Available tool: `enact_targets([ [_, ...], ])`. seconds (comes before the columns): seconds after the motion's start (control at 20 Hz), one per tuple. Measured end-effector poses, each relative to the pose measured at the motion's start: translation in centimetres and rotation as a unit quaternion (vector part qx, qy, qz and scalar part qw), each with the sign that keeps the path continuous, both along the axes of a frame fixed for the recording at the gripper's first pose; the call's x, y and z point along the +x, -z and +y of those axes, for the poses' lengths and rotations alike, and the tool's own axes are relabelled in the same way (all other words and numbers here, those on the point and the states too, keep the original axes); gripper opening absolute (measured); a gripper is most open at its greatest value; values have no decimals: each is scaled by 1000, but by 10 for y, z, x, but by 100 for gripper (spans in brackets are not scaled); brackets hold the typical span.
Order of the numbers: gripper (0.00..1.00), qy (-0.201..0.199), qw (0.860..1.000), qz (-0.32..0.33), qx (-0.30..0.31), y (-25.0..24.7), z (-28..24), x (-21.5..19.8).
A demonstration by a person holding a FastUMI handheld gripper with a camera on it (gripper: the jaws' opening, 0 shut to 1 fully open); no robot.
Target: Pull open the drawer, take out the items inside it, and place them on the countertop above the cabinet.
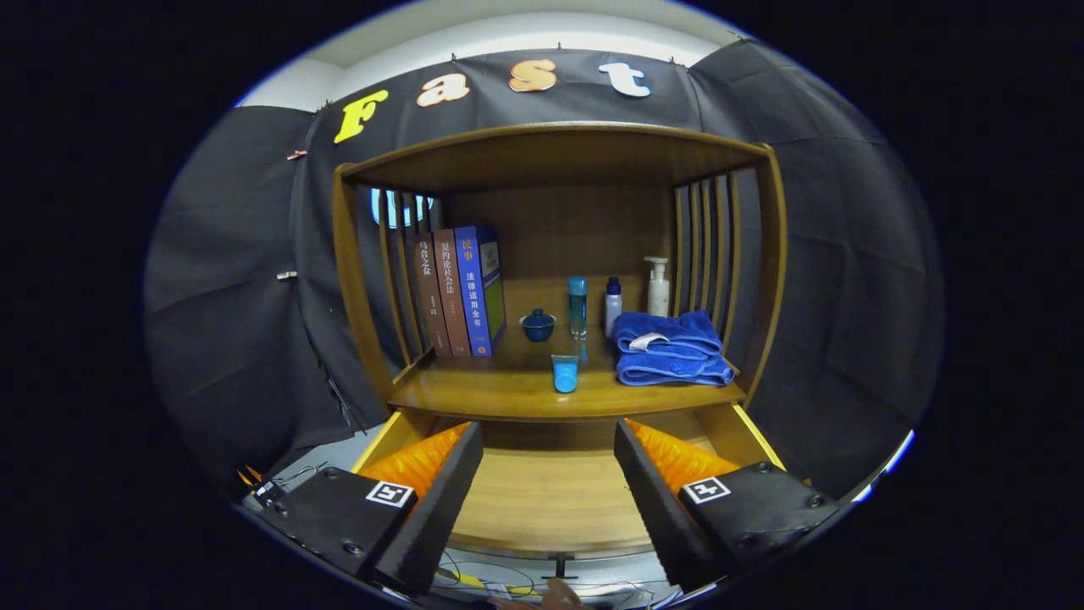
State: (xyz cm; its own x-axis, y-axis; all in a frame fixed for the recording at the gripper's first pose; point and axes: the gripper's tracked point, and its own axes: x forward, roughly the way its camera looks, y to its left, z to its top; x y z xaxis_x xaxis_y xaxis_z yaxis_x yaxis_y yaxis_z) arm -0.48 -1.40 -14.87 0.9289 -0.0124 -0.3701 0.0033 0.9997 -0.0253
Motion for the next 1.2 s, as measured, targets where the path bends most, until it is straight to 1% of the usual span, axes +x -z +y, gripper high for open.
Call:
enact_targets([
  [0.15,99,-3,1000,-14,8,20,1,-27],
  [0.35,99,18,999,-26,18,50,-9,-53],
  [0.6,99,30,999,-2,11,104,-11,-73],
  [0.75,100,45,999,19,12,135,-16,-80],
  [0.9,100,56,998,35,20,155,-19,-77],
  [1.1,100,44,998,51,18,166,-15,-71],
  [1.2,100,44,998,50,14,165,-16,-68],
])
